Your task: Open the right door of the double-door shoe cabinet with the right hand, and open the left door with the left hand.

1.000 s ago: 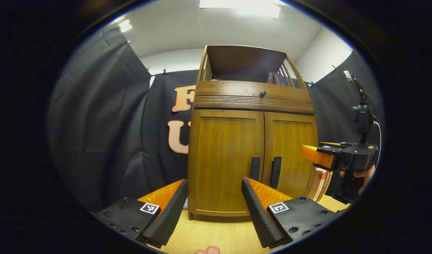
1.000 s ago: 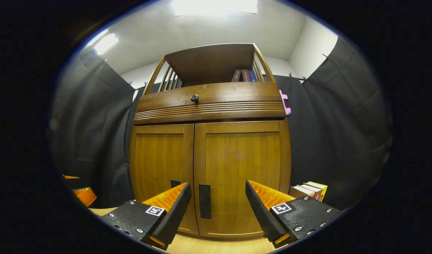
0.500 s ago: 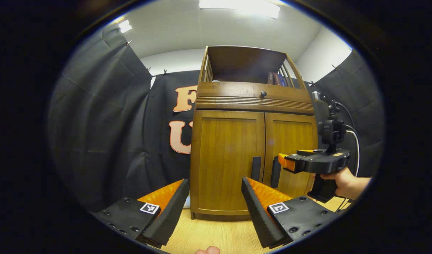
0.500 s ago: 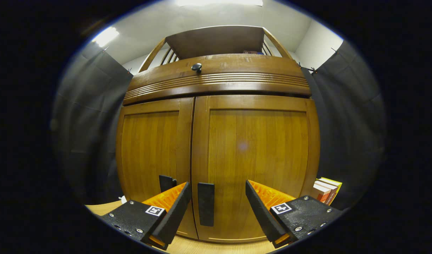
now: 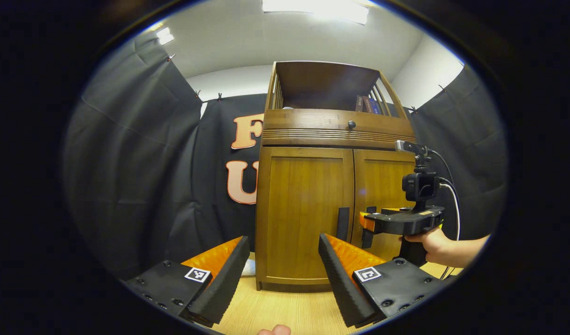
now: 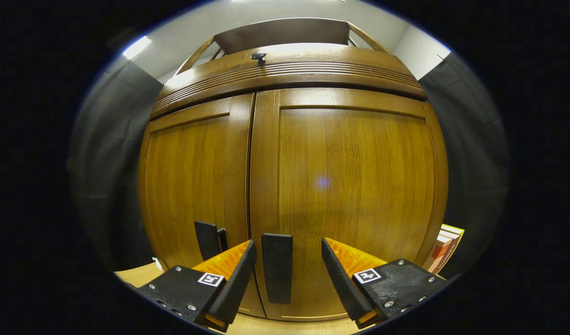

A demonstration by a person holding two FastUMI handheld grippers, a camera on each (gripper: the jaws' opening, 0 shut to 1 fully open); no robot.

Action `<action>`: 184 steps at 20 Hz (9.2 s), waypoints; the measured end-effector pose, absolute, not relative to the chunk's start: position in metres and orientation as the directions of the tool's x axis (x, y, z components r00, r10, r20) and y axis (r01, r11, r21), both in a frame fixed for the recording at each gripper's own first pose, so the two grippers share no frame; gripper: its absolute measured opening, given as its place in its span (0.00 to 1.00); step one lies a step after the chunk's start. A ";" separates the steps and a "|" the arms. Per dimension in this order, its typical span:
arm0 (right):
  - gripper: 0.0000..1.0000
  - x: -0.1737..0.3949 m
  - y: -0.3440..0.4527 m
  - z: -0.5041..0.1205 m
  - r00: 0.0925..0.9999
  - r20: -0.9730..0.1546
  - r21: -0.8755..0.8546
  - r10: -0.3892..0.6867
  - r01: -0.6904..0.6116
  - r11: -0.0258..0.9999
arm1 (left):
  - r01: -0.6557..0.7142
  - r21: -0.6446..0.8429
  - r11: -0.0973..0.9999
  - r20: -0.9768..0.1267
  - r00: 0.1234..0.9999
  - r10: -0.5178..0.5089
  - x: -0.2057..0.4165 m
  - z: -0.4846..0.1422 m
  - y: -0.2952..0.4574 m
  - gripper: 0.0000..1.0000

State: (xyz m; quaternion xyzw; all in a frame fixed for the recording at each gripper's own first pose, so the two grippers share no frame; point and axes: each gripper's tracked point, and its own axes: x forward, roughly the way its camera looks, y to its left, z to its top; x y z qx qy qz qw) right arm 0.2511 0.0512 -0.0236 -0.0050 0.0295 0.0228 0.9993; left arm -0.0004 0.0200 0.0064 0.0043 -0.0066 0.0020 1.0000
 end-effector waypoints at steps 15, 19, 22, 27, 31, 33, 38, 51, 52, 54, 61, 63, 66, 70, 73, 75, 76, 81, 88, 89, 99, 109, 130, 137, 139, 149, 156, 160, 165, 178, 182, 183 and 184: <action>0.34 0.262 0.064 -0.036 0.997 -0.054 0.014 0.048 -0.047 0.999 | 0.014 0.018 1.000 0.001 1.000 -0.014 0.005 0.003 0.024 0.96; 0.29 0.261 0.063 -0.043 0.996 -0.081 -0.023 0.036 -0.038 0.999 | 0.017 0.019 1.000 -0.001 1.000 -0.017 0.000 0.004 0.021 0.93; 0.27 0.259 0.063 -0.043 0.997 -0.079 -0.020 0.013 -0.014 1.000 | 0.021 0.020 1.000 0.000 1.000 -0.021 -0.004 0.006 0.019 0.93; 0.20 0.246 0.065 -0.037 0.995 -0.080 0.005 0.052 -0.051 0.999 | 0.021 0.019 1.000 0.008 1.000 -0.021 -0.011 0.011 0.016 0.92; 0.20 0.207 0.057 -0.037 0.994 -0.073 0.030 0.080 -0.078 0.996 | 0.036 0.018 0.999 0.019 0.999 -0.036 -0.015 0.014 0.004 0.95; 0.20 0.191 0.053 -0.038 0.993 -0.074 0.039 0.089 -0.086 0.996 | 0.047 0.013 0.999 0.020 0.999 -0.048 -0.019 0.015 -0.004 0.96; 0.17 0.148 0.035 -0.032 0.993 -0.073 0.052 0.090 -0.086 0.995 | 0.046 -0.011 0.999 0.008 0.999 -0.046 -0.029 0.011 -0.016 0.97; 0.20 0.067 -0.039 -0.022 0.997 -0.066 0.035 0.029 -0.027 0.999 | 0.102 -0.015 0.995 -0.004 0.995 -0.102 -0.029 0.006 -0.056 0.97; 0.20 0.062 -0.046 -0.019 0.998 -0.064 0.034 0.019 -0.017 0.999 | 0.104 -0.018 0.994 -0.002 0.995 -0.104 -0.029 0.007 -0.057 0.96; 0.19 0.054 -0.061 -0.017 0.998 -0.058 0.030 0.005 -0.003 1.000 | 0.116 -0.027 0.993 -0.003 0.993 -0.116 -0.027 0.005 -0.069 1.00; 0.18 0.027 -0.121 -0.045 0.986 -0.135 -0.014 -0.096 0.095 0.995 | 0.128 -0.032 0.991 -0.012 0.992 -0.129 -0.022 0.000 -0.086 0.93; 0.11 0.025 -0.147 -0.039 0.982 -0.096 -0.020 -0.162 0.161 0.987 | 0.131 -0.025 0.991 -0.021 0.991 -0.131 -0.023 -0.004 -0.090 0.93; 0.03 0.023 -0.171 -0.040 0.979 -0.096 0.020 -0.178 0.180 0.983 | 0.120 -0.028 0.992 -0.021 0.993 -0.120 -0.022 -0.001 -0.090 0.93; 0.02 0.017 -0.183 -0.034 0.989 -0.066 0.005 -0.133 0.133 0.991 | 0.118 -0.025 0.993 -0.026 0.993 -0.119 -0.023 -0.004 -0.093 0.96; 0.02 0.018 -0.193 -0.035 0.993 -0.062 0.008 -0.098 0.099 0.995 | 0.114 -0.035 0.993 -0.022 0.993 -0.115 -0.023 -0.003 -0.094 0.93; 0.02 0.018 -0.196 -0.034 0.997 -0.054 -0.026 -0.054 0.053 0.998 | 0.109 -0.036 0.993 -0.030 0.993 -0.110 -0.024 -0.005 -0.094 0.93; 0.02 0.017 -0.201 -0.032 0.998 -0.047 -0.056 -0.033 0.031 0.998 | 0.108 -0.035 0.994 -0.034 0.993 -0.109 -0.025 -0.006 -0.095 0.92; 0.02 0.018 -0.217 -0.033 0.998 -0.047 -0.032 0.030 -0.032 0.999 | 0.116 -0.040 0.992 -0.042 0.992 -0.118 -0.027 -0.010 -0.100 0.92; 0.02 0.017 -0.229 -0.031 0.998 -0.027 0.027 0.060 -0.059 0.998 | 0.143 -0.035 0.989 -0.054 0.988 -0.145 -0.025 -0.010 -0.117 0.93; 0.02 0.017 -0.228 -0.031 0.998 -0.024 0.023 0.059 -0.059 0.998 | 0.145 -0.034 0.989 -0.058 0.987 -0.147 -0.026 -0.010 -0.119 0.93; 0.06 -0.015 -0.238 -0.020 1.000 -0.016 0.066 0.018 -0.017 0.998 | 0.159 -0.044 0.986 -0.098 0.982 -0.163 -0.016 -0.027 -0.135 0.93; 0.41 -0.040 -0.260 -0.004 0.998 -0.007 0.010 -0.067 0.067 0.998 | 0.131 -0.084 0.988 -0.073 0.988 -0.137 0.068 -0.029 -0.127 0.96; 0.92 -0.078 -0.274 -0.009 0.976 -0.045 0.002 -0.211 0.212 0.977 | 0.161 -0.005 0.987 -0.073 0.984 -0.161 0.237 -0.068 -0.135 0.69; 0.92 -0.071 -0.269 0.005 0.972 -0.006 0.010 -0.234 0.234 0.972 | 0.166 0.017 0.986 -0.107 0.981 -0.163 0.233 -0.070 -0.135 0.34; 0.92 -0.073 -0.265 0.002 0.973 -0.014 0.001 -0.232 0.232 0.973 | 0.153 0.033 0.988 -0.117 0.982 -0.148 0.224 -0.069 -0.131 0.33; 0.92 -0.077 -0.237 0.003 0.979 -0.031 -0.016 -0.204 0.203 0.979 | 0.100 0.025 0.995 -0.137 0.986 -0.095 0.128 -0.047 -0.082 0.35; 0.92 -0.075 -0.222 0.002 0.980 -0.032 -0.001 -0.197 0.197 0.980 | 0.013 0.008 1.000 -0.168 0.986 -0.012 0.072 -0.030 -0.015 0.30; 0.92 -0.074 -0.215 0.007 0.980 -0.029 0.022 -0.198 0.199 0.980 | -0.044 0.034 0.998 -0.159 0.986 0.049 0.055 -0.022 0.024 0.22; 0.92 -0.077 -0.205 0.011 0.977 -0.019 0.022 -0.210 0.211 0.977 | -0.070 0.053 0.996 -0.163 0.984 0.077 0.037 -0.024 0.070 0.23; 0.92 -0.077 -0.172 0.017 0.970 -0.041 -0.022 -0.240 0.239 0.971 | 0.161 0.014 0.987 -0.127 0.979 -0.158 0.042 -0.017 0.166 0.15; 0.92 -0.072 -0.156 0.028 0.973 -0.028 -0.051 -0.228 0.226 0.973 | 0.222 -0.019 0.975 -0.113 0.968 -0.223 0.045 -0.018 0.178 0.15; 0.92 -0.071 -0.153 0.029 0.974 -0.025 -0.044 -0.226 0.224 0.974 | 0.230 -0.026 0.973 -0.102 0.967 -0.232 0.046 -0.016 0.181 0.15; 0.92 -0.071 -0.153 0.030 0.974 -0.023 -0.032 -0.225 0.224 0.974 | 0.237 -0.030 0.971 -0.091 0.967 -0.239 0.046 -0.016 0.183 0.15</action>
